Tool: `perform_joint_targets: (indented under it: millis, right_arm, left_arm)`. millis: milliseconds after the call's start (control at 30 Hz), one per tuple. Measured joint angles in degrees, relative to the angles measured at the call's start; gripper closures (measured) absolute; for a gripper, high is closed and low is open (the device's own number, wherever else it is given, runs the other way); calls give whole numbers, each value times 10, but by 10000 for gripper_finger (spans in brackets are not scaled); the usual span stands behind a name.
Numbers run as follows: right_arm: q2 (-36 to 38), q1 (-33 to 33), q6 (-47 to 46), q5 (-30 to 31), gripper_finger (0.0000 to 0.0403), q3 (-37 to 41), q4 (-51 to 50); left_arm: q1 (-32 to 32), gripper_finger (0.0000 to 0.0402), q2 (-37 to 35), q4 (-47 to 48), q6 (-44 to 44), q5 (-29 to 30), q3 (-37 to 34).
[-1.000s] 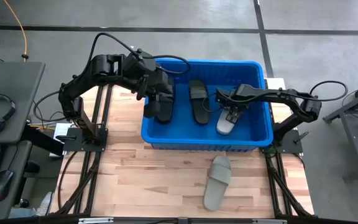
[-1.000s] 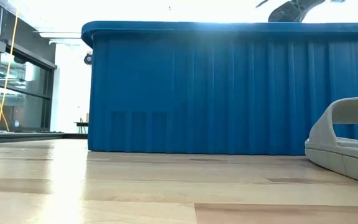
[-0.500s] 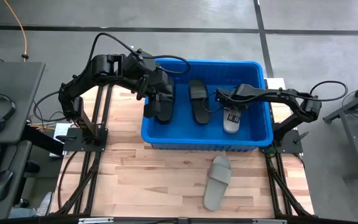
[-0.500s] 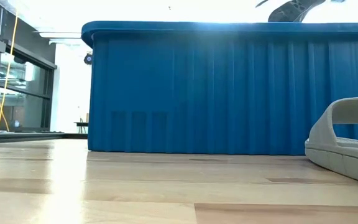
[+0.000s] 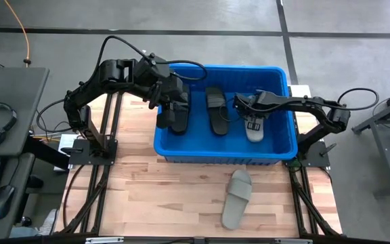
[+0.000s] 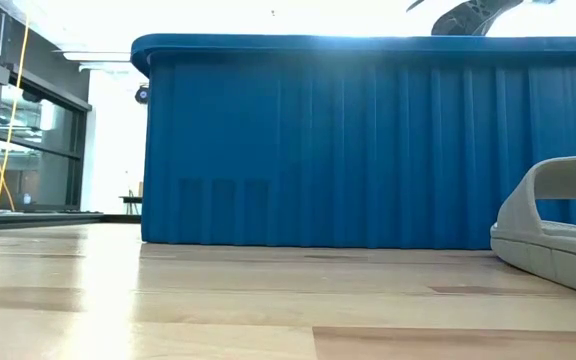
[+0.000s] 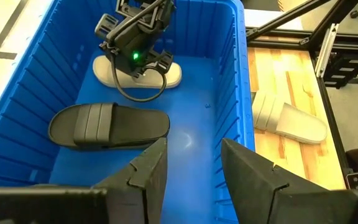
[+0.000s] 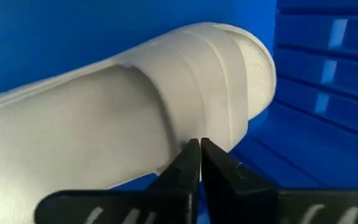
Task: Pick and place slides into bin
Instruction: Put the gray slides into the blue bin, then put the gray slides on top of the gray slides into the blue bin
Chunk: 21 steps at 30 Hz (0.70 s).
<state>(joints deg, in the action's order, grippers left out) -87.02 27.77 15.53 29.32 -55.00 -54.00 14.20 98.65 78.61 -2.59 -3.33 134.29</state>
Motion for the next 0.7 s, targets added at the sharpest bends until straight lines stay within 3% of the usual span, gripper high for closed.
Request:
perform_joint_targets:
  millis: [300,467,567,700]
  right_arm:
    - [21,-1,-15,18,365,-4,-17]
    - [84,-1,-56,15,334,-68,-49]
    - [132,-1,-108,-44,321,-125,-82]
    - [190,-2,-184,-201,316,-198,-96]
  left_arm:
    - [0,264,0,0,0,0,0]
    - [0,264,0,0,0,0,0]
    - [0,264,0,0,0,-1,0]
    - [0,263,0,14,1,-27,0]
